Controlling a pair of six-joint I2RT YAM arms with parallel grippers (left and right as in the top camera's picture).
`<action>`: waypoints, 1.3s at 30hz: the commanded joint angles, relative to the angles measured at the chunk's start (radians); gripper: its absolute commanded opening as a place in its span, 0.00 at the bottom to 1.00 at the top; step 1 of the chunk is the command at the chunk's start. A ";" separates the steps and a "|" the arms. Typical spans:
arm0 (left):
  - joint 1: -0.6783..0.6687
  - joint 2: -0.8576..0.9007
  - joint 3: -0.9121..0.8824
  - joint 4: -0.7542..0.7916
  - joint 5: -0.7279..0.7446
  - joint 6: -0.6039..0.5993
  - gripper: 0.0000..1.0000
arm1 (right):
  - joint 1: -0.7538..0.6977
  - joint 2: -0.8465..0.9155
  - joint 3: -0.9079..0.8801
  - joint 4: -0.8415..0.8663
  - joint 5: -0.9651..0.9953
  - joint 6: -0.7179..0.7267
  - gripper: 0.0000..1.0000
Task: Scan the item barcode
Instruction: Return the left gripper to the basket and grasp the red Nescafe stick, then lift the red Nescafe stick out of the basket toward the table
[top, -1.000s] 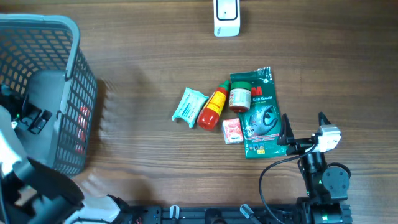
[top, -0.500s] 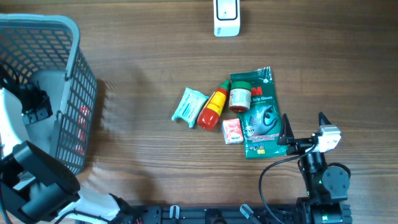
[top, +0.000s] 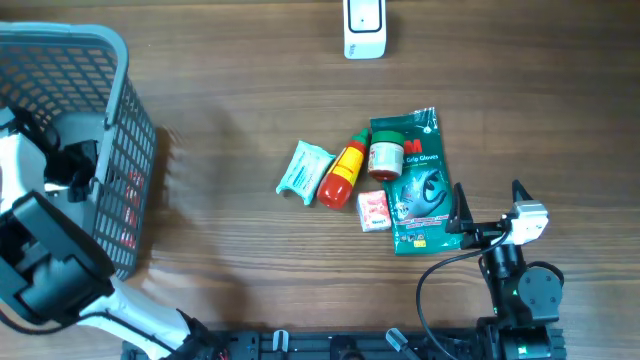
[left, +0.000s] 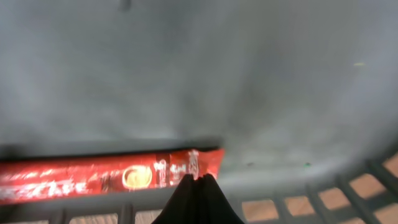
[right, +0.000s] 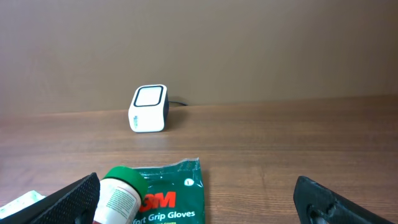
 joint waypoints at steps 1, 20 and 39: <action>-0.002 0.053 -0.008 -0.004 0.077 0.072 0.04 | 0.002 -0.007 -0.001 0.003 -0.008 -0.008 1.00; -0.003 0.055 -0.026 -0.064 0.064 0.282 0.04 | 0.002 -0.007 -0.001 0.003 -0.008 -0.008 1.00; -0.002 0.021 -0.050 -0.002 -0.493 0.288 0.04 | 0.002 -0.007 -0.001 0.003 -0.008 -0.009 1.00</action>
